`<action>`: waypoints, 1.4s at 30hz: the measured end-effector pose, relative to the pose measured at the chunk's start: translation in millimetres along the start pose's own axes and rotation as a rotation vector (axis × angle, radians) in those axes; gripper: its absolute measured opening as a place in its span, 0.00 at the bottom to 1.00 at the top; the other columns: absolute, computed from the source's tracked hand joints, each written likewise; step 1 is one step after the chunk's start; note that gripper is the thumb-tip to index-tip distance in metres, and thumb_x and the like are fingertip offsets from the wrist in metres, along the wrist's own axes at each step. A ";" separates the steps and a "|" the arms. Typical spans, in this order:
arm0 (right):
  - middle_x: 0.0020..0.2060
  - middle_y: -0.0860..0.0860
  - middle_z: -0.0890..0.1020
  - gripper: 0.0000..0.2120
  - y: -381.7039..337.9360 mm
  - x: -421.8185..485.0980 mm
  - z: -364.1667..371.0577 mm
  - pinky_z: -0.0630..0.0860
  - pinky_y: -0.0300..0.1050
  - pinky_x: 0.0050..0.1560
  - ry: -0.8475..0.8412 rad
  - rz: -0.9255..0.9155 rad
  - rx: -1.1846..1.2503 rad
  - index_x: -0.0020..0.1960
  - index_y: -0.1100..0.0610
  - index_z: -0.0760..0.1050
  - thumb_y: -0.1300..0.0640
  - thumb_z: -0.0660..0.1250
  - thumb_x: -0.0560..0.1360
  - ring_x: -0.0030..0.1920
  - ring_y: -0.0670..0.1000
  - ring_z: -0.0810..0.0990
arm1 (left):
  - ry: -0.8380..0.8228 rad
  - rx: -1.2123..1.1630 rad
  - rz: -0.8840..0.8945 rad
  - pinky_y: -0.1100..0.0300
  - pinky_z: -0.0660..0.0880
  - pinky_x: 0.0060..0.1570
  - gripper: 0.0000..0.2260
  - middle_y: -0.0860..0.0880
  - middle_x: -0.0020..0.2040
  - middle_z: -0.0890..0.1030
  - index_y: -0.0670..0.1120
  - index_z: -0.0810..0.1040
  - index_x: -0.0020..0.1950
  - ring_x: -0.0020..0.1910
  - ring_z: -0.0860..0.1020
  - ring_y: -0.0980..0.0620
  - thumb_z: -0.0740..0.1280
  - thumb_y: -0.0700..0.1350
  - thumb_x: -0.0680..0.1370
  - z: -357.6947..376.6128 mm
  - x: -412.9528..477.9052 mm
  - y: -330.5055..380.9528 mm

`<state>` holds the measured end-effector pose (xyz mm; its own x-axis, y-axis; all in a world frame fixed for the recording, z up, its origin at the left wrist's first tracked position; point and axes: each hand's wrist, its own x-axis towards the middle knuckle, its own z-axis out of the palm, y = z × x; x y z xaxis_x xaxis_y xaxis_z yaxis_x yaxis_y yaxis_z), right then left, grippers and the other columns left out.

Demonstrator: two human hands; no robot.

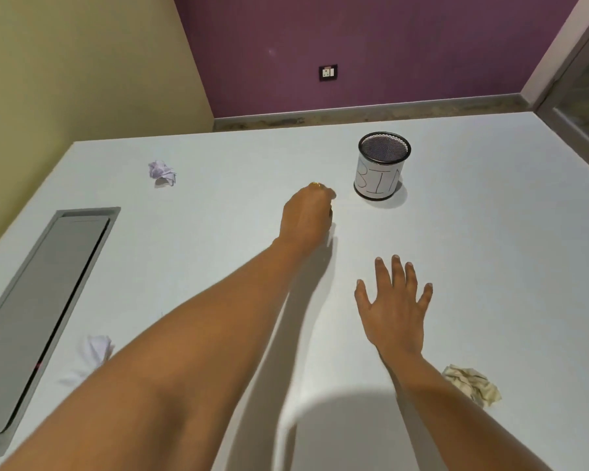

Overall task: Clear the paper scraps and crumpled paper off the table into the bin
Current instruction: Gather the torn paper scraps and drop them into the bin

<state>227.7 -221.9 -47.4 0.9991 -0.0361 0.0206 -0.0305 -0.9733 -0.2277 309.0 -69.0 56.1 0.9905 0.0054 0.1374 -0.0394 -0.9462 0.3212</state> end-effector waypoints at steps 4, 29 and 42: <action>0.75 0.55 0.60 0.27 -0.4 -0.6 -1.6 0.51 0.65 0.72 -0.001 -0.009 0.014 0.73 0.53 0.58 0.42 0.51 0.78 0.75 0.57 0.54 | -0.003 0.017 -0.160 0.54 0.72 0.52 0.14 0.45 0.61 0.76 0.42 0.75 0.61 0.59 0.74 0.45 0.59 0.37 0.77 -4.4 -64.8 -51.6; 0.73 0.58 0.62 0.26 0.9 -0.6 -2.6 0.51 0.67 0.70 0.023 -0.021 0.023 0.72 0.55 0.60 0.44 0.52 0.78 0.74 0.59 0.56 | -0.075 0.089 -0.420 0.58 0.67 0.42 0.09 0.45 0.42 0.70 0.40 0.73 0.42 0.41 0.66 0.51 0.56 0.38 0.79 -11.7 -220.4 -144.2; 0.74 0.56 0.60 0.27 -0.3 -1.0 -3.0 0.50 0.66 0.72 0.006 -0.009 0.021 0.73 0.54 0.58 0.43 0.51 0.78 0.75 0.58 0.53 | 0.001 0.104 -0.382 0.61 0.62 0.39 0.15 0.48 0.35 0.64 0.48 0.66 0.34 0.37 0.62 0.51 0.61 0.29 0.71 -17.7 -198.0 -150.1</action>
<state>226.6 -222.3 -44.5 0.9992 -0.0283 0.0283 -0.0205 -0.9685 -0.2480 116.4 77.7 -2.7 0.9310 0.3639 0.0267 0.3459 -0.9035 0.2531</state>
